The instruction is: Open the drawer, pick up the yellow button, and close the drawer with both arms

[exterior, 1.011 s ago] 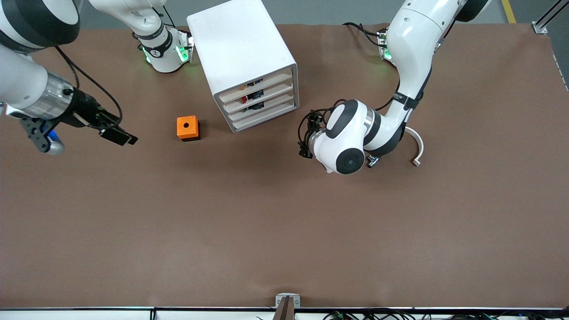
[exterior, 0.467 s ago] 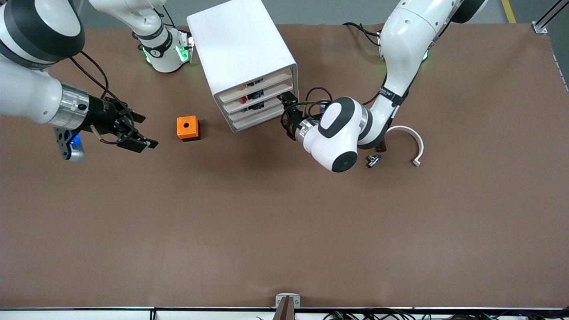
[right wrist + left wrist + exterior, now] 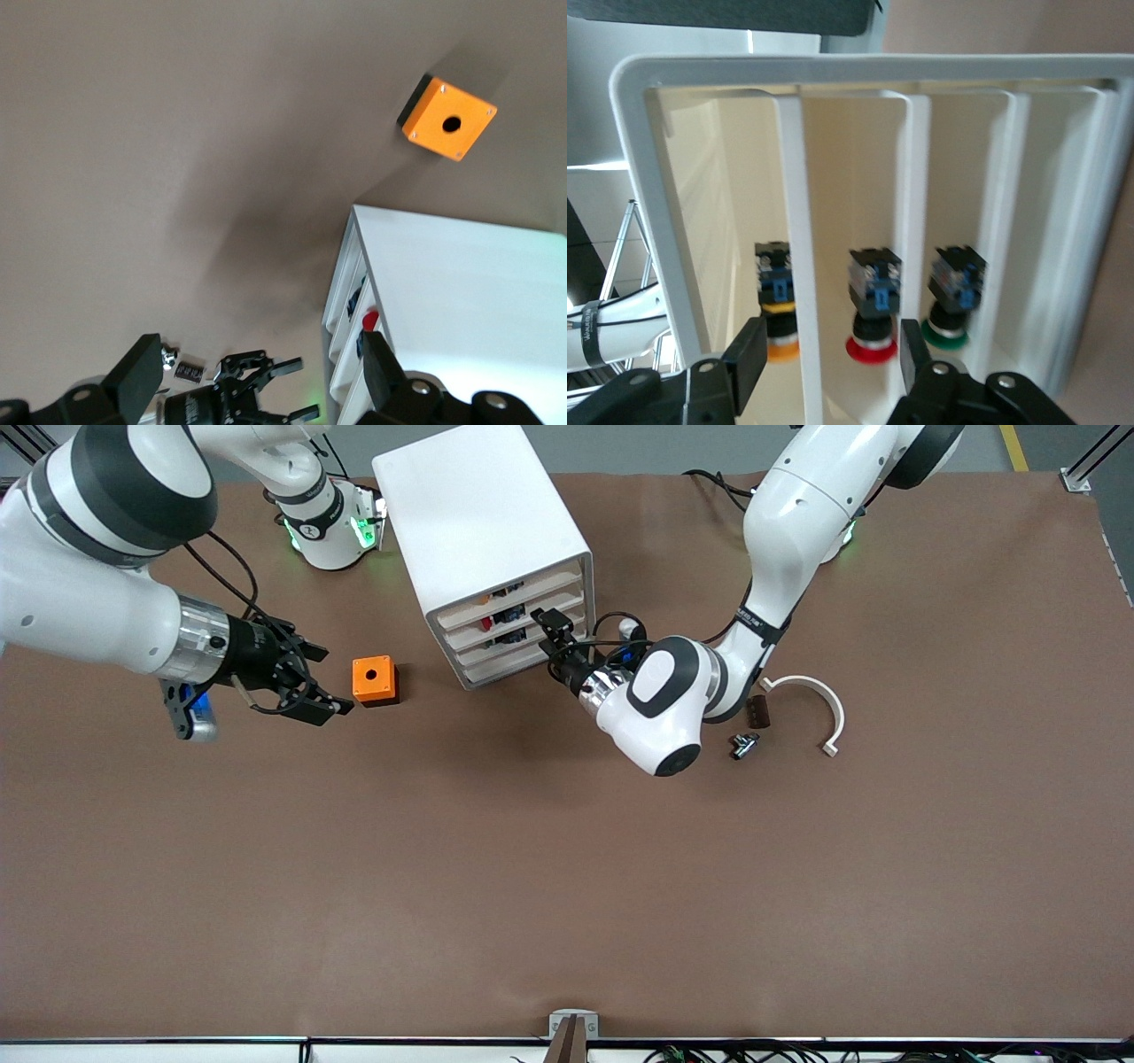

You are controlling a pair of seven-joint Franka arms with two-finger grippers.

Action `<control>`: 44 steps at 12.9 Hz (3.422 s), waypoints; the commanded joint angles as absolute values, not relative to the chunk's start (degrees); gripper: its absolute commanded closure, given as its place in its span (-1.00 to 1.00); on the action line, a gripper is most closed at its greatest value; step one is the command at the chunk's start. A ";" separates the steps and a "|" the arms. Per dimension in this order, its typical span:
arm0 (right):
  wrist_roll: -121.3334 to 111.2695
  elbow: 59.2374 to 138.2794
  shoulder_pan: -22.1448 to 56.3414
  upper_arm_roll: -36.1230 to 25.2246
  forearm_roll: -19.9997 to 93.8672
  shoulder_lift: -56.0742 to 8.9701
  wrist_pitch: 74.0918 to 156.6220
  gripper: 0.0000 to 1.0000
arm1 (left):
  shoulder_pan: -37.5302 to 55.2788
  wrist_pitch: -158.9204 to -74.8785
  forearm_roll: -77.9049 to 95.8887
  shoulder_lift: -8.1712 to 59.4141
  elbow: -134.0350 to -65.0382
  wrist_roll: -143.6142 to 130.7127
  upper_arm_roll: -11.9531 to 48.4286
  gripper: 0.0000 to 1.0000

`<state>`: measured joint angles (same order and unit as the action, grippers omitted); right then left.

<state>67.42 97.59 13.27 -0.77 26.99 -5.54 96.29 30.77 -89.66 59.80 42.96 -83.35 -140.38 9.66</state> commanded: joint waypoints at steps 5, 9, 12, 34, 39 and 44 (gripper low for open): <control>72.95 97.12 16.96 -1.14 29.53 -6.33 99.05 -1.00 | 34.10 -86.84 60.82 44.12 -82.88 -142.56 9.49 -0.05; 74.96 97.29 18.63 -1.23 30.50 -6.33 100.63 -1.00 | 34.28 -85.78 61.00 43.86 -82.88 -142.73 9.49 0.87; 75.06 97.56 19.86 -1.23 30.41 -6.33 100.90 -1.00 | 33.06 -83.94 60.47 43.59 -82.62 -142.56 9.14 1.00; 94.73 104.94 44.91 -1.32 8.81 -12.03 120.67 -1.00 | 11.17 -79.19 53.55 43.33 -75.15 -130.72 8.79 -0.95; 97.20 104.85 46.23 -1.32 7.47 -14.41 122.87 -0.93 | 6.34 -79.10 41.15 42.54 -74.80 -120.87 8.79 -0.97; 97.03 104.41 45.53 -1.32 7.12 -14.24 122.08 -0.38 | 7.81 -79.10 32.37 41.48 -70.06 -114.54 9.05 -0.98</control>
